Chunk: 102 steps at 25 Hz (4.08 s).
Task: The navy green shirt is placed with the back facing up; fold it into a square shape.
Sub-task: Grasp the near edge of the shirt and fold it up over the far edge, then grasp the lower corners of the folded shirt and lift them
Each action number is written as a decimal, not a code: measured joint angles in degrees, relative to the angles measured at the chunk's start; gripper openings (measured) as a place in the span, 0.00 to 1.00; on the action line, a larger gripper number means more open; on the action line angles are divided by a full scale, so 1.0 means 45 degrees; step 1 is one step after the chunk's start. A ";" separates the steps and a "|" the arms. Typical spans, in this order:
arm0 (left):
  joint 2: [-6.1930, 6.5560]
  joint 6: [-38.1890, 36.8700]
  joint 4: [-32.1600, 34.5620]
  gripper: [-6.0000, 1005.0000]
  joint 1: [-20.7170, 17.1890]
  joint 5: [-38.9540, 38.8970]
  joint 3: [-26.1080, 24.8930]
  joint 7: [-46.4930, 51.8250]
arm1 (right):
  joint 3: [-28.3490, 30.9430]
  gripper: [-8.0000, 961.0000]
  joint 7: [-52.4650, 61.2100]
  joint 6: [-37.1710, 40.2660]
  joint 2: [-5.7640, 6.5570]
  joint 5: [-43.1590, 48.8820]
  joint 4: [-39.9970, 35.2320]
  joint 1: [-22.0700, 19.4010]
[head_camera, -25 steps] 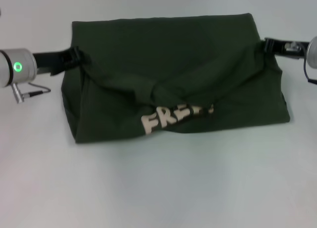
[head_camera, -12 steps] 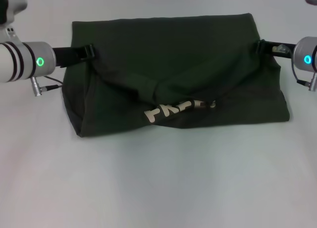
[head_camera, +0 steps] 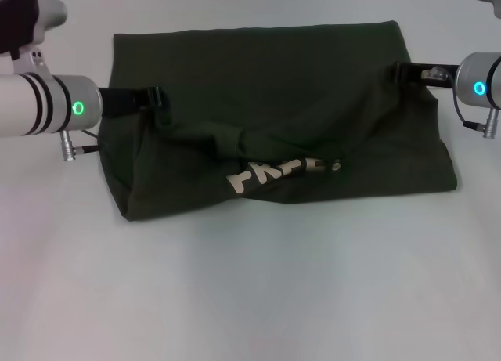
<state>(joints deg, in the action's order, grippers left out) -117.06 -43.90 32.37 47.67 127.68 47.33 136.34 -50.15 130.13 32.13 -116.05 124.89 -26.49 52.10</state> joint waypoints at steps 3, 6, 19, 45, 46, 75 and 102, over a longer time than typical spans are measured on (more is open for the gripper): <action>0.0098 0.0081 -0.0224 0.14 0.0064 0.0026 0.0178 0.0216 | -0.0116 0.13 0.0006 0.0128 0.0063 0.0024 0.0010 -0.0032; 0.0111 -0.0054 0.0008 0.19 -0.0166 0.0031 0.0023 0.0525 | -0.0161 0.15 0.0288 0.0276 0.0176 0.0248 -0.0015 -0.0170; -0.0301 -0.4027 0.3313 0.60 -0.3170 -0.1702 -0.1132 0.0763 | 0.0639 0.64 0.0827 0.5368 0.0204 -0.1646 -0.3770 -0.3188; -0.0290 -0.4678 0.0682 0.94 -0.3769 -0.1980 -0.1181 -0.2074 | 0.1568 0.64 0.0032 0.7777 0.0267 -0.1756 -0.3364 -0.4228; -0.0307 -0.4691 0.0694 0.94 -0.3774 -0.1980 -0.1181 -0.2063 | 0.1609 0.64 0.0031 0.7784 0.0265 -0.1757 -0.3364 -0.4229; 0.0479 -0.4951 0.0708 0.04 -0.3355 -0.1790 -0.1182 -0.0604 | 0.1788 0.64 0.1141 0.8569 0.1161 -0.0380 -0.3143 -0.3684; 0.0868 -0.4835 0.0755 0.04 -0.2598 -0.1710 -0.1299 0.0467 | 0.1496 0.64 0.2778 0.5461 0.0797 0.5161 -0.1580 -0.1475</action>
<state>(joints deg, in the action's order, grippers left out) -113.15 -65.66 35.76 35.98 119.99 41.48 138.44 -43.42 142.63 56.71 -112.47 148.11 -33.60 45.47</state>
